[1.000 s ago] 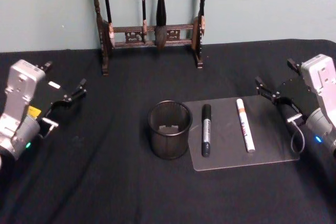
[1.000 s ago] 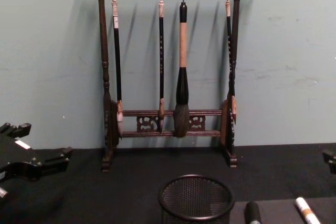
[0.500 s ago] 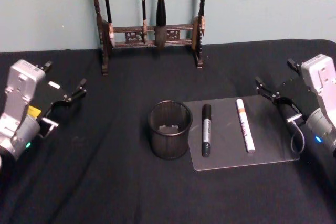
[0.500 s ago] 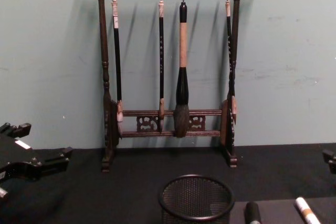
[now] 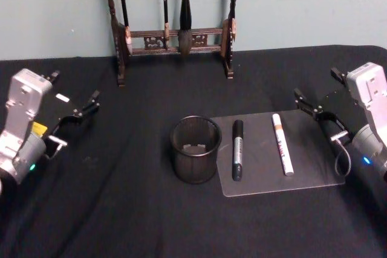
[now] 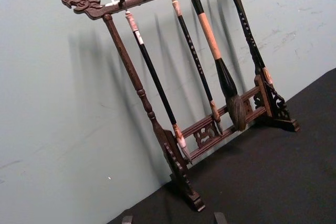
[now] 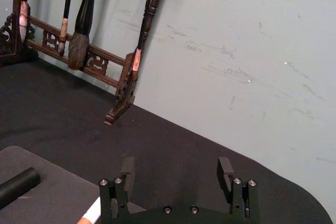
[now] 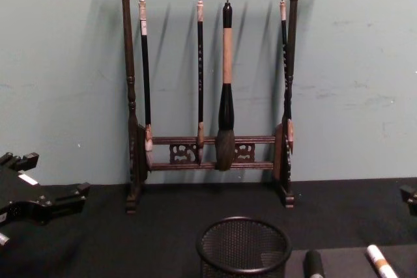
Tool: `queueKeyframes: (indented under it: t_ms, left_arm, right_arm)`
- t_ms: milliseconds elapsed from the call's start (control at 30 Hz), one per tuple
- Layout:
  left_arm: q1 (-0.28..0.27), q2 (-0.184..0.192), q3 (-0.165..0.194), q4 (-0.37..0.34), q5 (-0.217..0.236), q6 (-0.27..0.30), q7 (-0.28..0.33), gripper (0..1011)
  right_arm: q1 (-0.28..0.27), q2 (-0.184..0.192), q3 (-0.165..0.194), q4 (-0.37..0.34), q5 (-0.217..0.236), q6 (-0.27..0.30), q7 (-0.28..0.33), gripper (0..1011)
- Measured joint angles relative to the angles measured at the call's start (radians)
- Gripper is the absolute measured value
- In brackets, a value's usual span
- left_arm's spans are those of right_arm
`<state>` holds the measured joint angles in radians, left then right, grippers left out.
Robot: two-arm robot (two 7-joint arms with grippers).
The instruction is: Pick up the water-based marker from the table and place it into the pen holder.
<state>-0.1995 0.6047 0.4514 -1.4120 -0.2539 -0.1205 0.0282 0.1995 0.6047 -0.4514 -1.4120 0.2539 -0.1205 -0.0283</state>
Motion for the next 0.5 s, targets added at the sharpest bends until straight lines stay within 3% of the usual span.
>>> queueKeyframes:
  t_ms: [500]
  left_arm:
    - [0.000,0.000,0.000,0.000,0.000,0.000,0.000,1001]
  right_arm:
    - [0.000,0.000,0.000,0.000,0.000,0.000,0.000,1002]
